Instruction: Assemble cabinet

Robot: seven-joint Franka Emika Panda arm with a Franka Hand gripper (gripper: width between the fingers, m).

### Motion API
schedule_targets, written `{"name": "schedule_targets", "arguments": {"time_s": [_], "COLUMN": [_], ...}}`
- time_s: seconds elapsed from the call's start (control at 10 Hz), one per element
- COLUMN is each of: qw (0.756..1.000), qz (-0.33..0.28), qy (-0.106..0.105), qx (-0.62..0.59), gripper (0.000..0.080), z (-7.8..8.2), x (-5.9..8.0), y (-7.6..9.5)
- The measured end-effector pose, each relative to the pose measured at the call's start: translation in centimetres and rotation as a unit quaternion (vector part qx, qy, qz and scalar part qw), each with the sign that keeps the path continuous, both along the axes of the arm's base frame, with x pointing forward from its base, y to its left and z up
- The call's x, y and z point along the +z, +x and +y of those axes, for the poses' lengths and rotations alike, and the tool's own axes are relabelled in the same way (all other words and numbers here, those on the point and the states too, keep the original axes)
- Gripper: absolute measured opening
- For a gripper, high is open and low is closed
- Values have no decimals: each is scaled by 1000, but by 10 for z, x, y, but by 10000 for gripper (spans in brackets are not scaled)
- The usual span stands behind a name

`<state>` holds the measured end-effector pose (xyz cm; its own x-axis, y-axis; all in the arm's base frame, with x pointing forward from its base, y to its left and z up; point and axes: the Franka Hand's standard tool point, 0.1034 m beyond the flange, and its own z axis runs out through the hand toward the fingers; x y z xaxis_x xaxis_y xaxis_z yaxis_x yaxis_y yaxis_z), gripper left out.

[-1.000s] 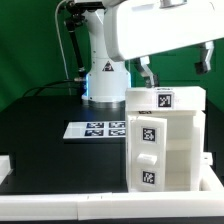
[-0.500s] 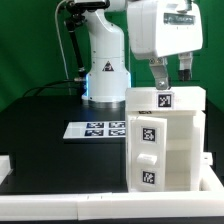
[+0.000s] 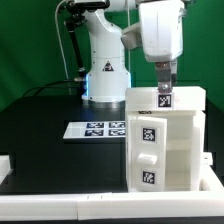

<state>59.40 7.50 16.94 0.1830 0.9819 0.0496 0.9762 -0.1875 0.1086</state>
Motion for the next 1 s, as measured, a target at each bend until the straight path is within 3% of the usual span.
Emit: {"name": "schedule_targets", "arguments": {"time_s": [0.4,0.5,0.6,0.7,1.0], "qw": [1000,1000,1000,1000,1000], "qz": [5,4,4,3,4], "qy": [-2,-2,-2,-2,0], "qx": [5,2,0,-2,-16], "gripper": [797,686,686,555,557], "z": [-8,-8,-8,-8,-8], "x": [-13,-12,-12,-12,-12], "y": [-10,-10,-9,-9,-9]}}
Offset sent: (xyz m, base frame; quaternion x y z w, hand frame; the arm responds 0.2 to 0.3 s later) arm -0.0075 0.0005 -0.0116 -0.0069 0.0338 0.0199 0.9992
